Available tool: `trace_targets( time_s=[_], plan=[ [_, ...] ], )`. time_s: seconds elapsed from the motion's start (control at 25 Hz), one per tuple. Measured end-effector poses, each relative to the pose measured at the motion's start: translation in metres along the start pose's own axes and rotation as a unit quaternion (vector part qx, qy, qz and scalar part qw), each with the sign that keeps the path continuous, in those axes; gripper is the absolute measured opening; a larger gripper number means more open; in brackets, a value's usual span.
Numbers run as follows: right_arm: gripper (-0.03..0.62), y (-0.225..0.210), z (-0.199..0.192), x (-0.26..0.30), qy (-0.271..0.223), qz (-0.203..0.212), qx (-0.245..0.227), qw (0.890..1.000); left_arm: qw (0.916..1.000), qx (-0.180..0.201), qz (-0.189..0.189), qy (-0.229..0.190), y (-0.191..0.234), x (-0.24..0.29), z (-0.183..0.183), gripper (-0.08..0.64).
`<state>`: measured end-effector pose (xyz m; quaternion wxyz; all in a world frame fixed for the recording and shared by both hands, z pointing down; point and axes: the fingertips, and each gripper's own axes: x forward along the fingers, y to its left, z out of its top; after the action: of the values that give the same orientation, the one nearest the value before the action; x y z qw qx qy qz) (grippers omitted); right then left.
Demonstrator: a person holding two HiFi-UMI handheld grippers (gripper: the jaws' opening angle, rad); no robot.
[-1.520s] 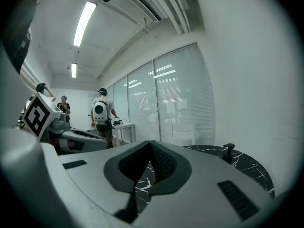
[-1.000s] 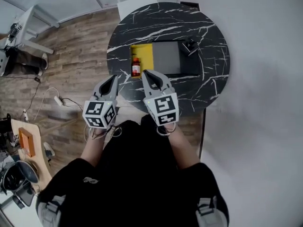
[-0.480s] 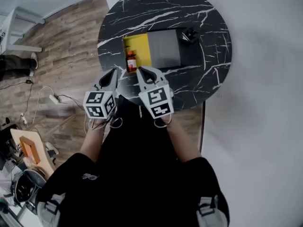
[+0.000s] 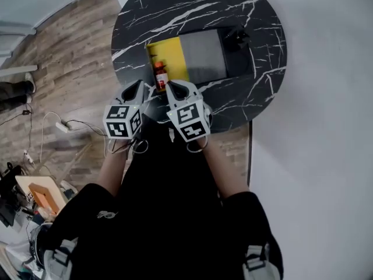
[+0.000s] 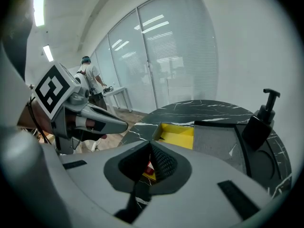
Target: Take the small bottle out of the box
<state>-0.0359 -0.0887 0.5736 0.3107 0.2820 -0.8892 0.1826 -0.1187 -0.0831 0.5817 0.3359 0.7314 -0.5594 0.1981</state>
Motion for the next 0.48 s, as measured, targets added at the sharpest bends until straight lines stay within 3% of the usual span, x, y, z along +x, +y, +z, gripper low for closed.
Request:
trace_targets(
  time_s=[0.48],
  plan=[
    [-0.003, -0.005, -0.025, 0.041, 0.066, -0.022, 0.057, 0.996, 0.9977, 0.030, -0.036, 0.049, 0.034, 0.043, -0.007, -0.002]
  ],
)
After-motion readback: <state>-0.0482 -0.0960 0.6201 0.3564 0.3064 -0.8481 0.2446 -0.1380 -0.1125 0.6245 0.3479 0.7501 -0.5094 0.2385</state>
